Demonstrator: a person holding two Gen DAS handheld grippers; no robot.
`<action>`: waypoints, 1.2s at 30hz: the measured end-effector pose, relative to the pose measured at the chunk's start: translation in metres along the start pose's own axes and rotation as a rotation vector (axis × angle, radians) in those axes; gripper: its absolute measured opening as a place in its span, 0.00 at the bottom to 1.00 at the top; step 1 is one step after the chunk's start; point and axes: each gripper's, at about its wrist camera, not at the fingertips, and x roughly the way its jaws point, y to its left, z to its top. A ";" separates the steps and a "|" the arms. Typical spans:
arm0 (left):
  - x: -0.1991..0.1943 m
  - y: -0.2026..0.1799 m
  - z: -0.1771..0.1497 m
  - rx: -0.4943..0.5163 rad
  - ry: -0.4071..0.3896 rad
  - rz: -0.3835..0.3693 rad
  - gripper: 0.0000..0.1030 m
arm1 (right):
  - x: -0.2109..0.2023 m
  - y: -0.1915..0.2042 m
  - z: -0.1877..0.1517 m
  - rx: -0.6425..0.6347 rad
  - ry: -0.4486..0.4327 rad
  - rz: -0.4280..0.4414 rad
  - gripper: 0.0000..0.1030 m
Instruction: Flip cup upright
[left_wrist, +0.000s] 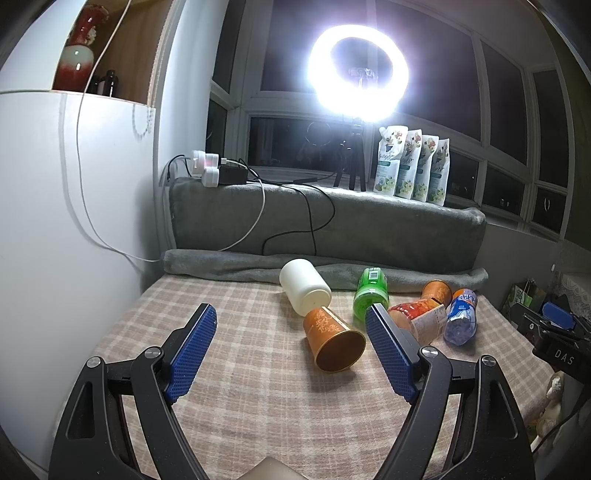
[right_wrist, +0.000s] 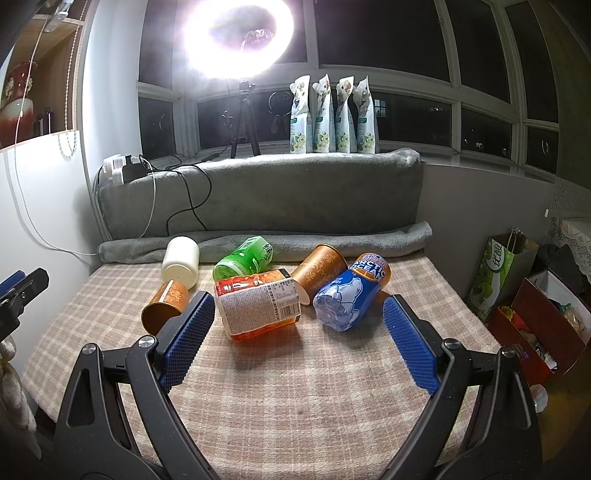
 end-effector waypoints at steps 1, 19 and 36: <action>0.000 0.000 0.000 0.000 0.000 0.001 0.81 | 0.000 0.000 0.000 0.000 0.000 0.000 0.92; 0.016 0.009 -0.012 -0.057 0.070 -0.005 0.80 | 0.021 0.007 -0.001 -0.022 0.054 0.035 0.92; 0.082 0.040 0.002 -0.182 0.308 -0.179 0.79 | 0.063 0.033 0.005 -0.015 0.145 0.131 0.92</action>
